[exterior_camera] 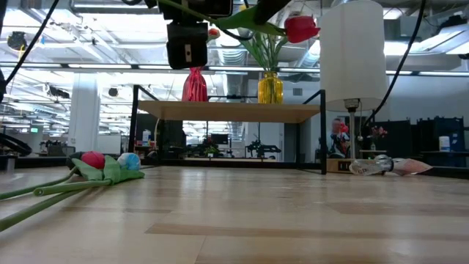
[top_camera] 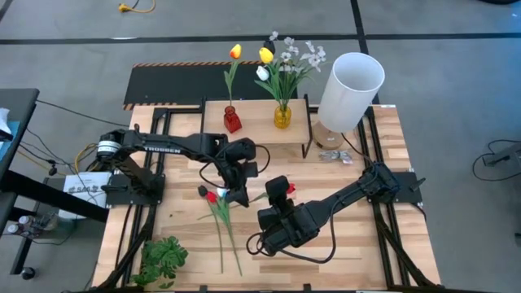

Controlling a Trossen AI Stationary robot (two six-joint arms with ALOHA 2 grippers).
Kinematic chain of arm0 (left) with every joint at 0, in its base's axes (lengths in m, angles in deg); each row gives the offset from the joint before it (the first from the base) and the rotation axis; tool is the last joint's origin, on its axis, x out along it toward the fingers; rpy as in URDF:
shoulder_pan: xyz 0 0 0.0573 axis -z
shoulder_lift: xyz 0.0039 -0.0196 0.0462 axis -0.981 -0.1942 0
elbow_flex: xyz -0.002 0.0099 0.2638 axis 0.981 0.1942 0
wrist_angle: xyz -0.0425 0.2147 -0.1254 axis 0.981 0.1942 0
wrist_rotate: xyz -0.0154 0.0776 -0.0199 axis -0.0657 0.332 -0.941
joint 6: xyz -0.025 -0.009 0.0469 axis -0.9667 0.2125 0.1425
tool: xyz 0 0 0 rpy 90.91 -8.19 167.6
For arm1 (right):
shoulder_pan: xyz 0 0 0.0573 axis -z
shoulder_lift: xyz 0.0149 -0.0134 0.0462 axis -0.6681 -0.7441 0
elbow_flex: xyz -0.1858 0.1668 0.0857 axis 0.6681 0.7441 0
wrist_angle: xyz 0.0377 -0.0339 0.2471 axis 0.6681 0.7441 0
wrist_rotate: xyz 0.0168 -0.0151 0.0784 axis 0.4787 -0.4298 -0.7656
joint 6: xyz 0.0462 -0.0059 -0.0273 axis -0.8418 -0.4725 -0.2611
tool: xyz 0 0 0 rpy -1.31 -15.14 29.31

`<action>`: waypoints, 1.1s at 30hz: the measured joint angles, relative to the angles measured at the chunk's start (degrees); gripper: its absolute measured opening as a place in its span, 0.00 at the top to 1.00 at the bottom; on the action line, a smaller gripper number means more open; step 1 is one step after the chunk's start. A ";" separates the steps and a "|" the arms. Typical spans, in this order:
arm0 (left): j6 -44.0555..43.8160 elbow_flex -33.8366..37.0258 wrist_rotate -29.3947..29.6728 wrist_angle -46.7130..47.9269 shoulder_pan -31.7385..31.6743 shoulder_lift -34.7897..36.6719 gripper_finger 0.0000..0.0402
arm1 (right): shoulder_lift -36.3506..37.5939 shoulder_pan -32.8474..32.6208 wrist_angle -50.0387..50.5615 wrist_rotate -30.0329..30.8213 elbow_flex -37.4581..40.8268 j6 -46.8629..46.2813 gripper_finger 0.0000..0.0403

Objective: Pick and place flowers into a vace then onto a shelf
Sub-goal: Put the bottom red tulip into the red flower vase

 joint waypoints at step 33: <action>-2.30 0.00 2.49 -0.08 0.74 0.02 1.00 | 0.02 -0.31 -3.08 2.60 0.00 -3.09 1.00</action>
